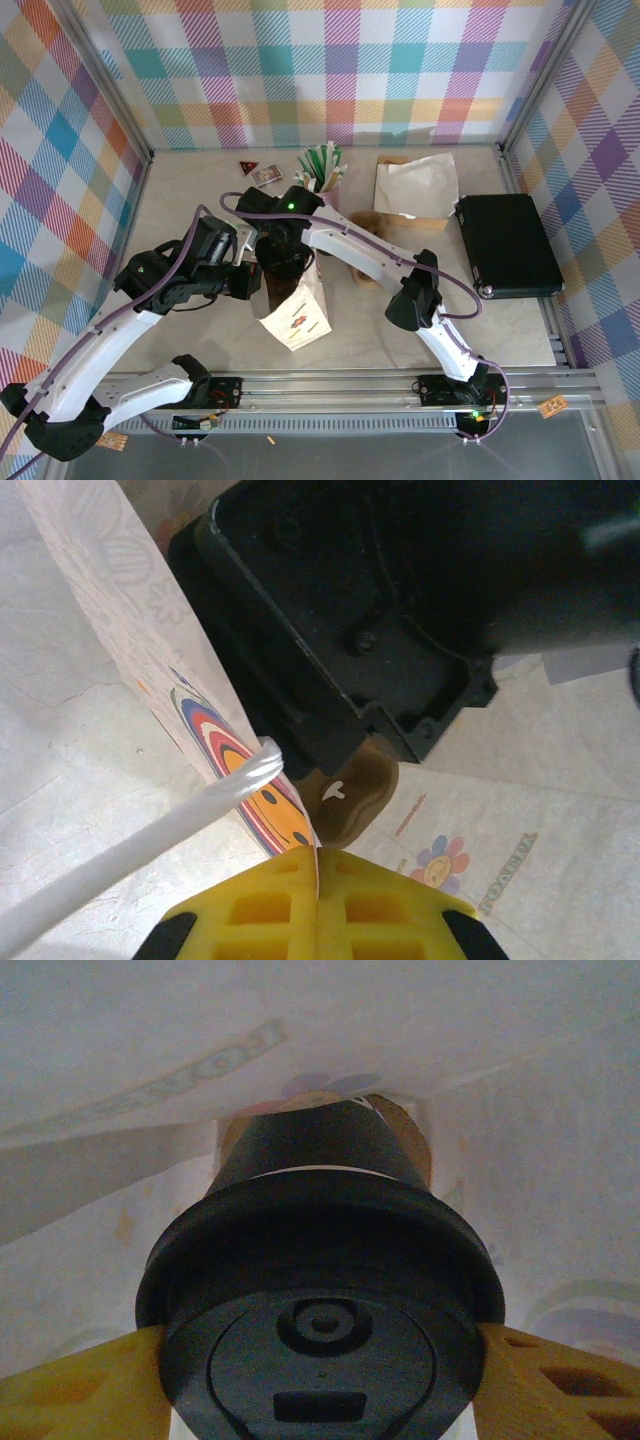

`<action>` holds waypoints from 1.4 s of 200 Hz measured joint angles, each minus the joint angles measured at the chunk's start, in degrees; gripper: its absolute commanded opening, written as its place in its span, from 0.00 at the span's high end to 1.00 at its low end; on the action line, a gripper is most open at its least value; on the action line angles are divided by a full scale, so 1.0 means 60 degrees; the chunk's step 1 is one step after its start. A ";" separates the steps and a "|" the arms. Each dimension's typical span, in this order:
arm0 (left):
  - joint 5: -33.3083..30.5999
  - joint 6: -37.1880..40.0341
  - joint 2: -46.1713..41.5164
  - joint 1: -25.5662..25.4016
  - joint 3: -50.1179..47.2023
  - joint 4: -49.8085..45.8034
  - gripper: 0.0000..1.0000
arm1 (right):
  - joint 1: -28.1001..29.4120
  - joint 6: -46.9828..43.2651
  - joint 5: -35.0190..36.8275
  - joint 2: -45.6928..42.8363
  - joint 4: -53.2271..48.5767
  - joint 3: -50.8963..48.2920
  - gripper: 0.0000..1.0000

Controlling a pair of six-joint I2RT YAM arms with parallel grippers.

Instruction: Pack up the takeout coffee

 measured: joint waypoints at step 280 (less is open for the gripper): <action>-0.0718 0.0095 0.0164 -0.0011 -0.0022 -0.0470 1.00 | 0.0142 -0.2790 -0.0357 0.0889 -0.1767 0.1898 0.40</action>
